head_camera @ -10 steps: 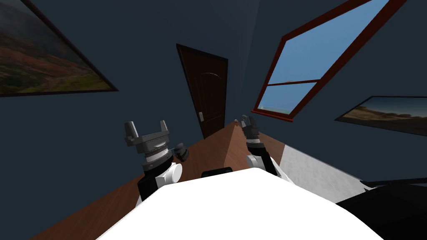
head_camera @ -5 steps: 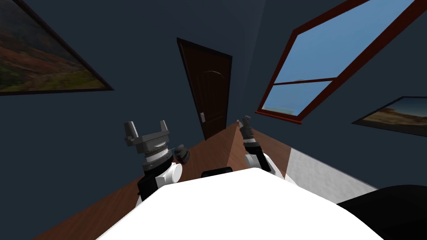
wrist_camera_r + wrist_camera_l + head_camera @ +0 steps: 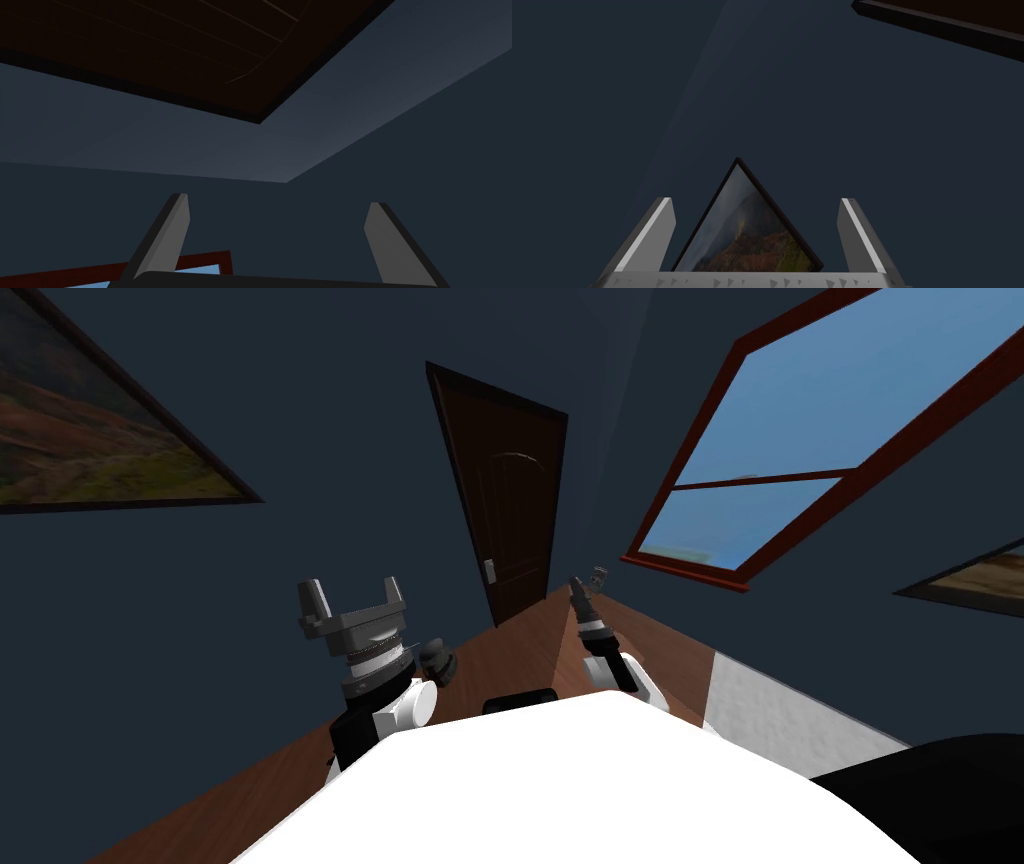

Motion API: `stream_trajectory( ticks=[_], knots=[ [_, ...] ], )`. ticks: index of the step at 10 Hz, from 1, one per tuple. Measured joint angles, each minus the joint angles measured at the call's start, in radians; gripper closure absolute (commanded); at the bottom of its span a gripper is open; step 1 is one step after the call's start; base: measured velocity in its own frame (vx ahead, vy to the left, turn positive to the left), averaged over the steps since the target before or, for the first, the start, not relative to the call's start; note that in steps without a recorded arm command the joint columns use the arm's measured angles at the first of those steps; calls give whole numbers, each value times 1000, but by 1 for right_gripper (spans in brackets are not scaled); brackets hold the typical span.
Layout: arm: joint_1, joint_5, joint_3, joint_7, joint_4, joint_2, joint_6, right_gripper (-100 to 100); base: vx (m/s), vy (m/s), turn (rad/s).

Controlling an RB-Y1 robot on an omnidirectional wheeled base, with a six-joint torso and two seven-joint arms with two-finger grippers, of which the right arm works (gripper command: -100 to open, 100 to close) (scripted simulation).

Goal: Pull the door open

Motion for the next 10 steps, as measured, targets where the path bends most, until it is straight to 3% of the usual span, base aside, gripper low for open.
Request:
stream_trajectory(
  ticks=[10],
  knots=[
    [-84, 203, -3, 141, 169, -1, 3, -100, 104, 44, 32]
  ],
)
